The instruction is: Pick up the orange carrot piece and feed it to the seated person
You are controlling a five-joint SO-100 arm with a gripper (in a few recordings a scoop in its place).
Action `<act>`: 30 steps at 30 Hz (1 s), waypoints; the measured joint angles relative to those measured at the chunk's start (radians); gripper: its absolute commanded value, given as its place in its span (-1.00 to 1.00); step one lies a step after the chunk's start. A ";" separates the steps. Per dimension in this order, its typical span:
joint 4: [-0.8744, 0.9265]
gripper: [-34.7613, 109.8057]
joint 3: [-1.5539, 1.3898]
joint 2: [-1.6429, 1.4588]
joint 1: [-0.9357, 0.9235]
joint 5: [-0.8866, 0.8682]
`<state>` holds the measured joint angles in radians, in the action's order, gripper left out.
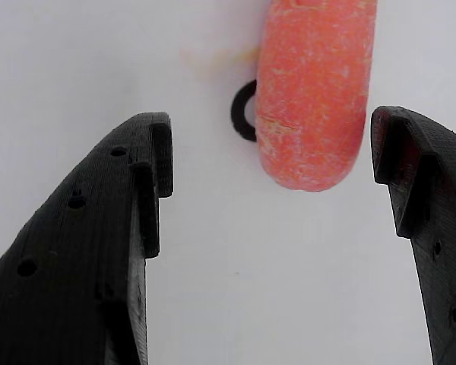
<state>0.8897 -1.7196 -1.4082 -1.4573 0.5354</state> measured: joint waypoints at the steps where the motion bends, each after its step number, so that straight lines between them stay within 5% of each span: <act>1: 0.000 -0.24 0.000 0.000 0.000 0.000; 30: -0.023 -0.24 0.000 0.020 -0.020 0.000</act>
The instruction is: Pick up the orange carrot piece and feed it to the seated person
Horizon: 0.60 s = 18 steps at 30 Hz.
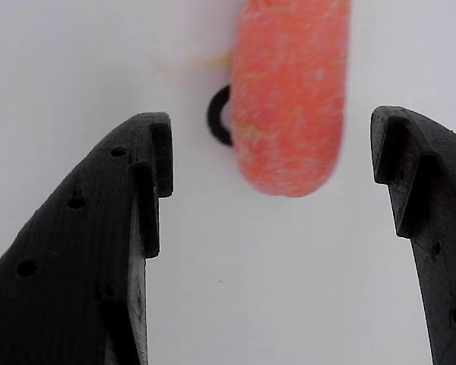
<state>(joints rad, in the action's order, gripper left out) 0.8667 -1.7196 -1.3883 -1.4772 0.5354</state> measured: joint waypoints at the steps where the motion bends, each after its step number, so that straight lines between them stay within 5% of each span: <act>1: 0.000 -0.24 0.002 0.000 0.000 0.000; 18: 0.000 -0.33 0.002 0.002 0.002 0.000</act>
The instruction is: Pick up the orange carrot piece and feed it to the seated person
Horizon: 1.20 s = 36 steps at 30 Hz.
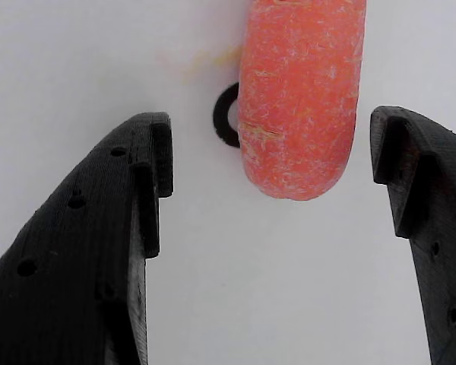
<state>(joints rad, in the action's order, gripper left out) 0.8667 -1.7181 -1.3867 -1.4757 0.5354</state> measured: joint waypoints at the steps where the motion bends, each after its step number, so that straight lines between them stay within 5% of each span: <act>1: 0.000 -0.36 0.000 0.000 0.000 0.000; 25: 0.002 -0.56 0.011 0.000 0.000 0.000; 36: 0.005 -0.56 0.290 0.000 0.012 0.000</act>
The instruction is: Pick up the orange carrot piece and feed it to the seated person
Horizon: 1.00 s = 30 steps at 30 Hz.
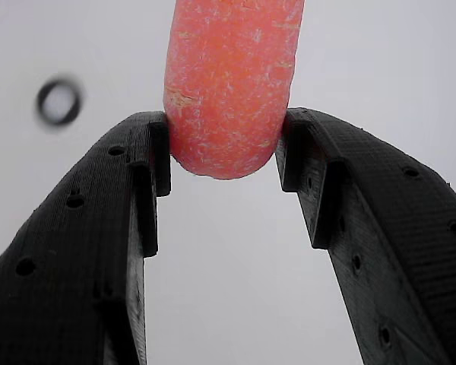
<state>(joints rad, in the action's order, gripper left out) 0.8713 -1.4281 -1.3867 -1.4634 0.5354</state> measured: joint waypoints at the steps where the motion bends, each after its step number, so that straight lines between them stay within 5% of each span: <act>1: 0.000 -0.56 0.028 0.000 0.011 0.000; 16: 0.002 -0.55 0.495 0.002 0.400 0.025; 30: 0.002 -0.55 0.861 0.002 0.848 0.495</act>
<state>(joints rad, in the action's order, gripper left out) 0.8728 -0.5676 -1.3852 -0.6151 1.0308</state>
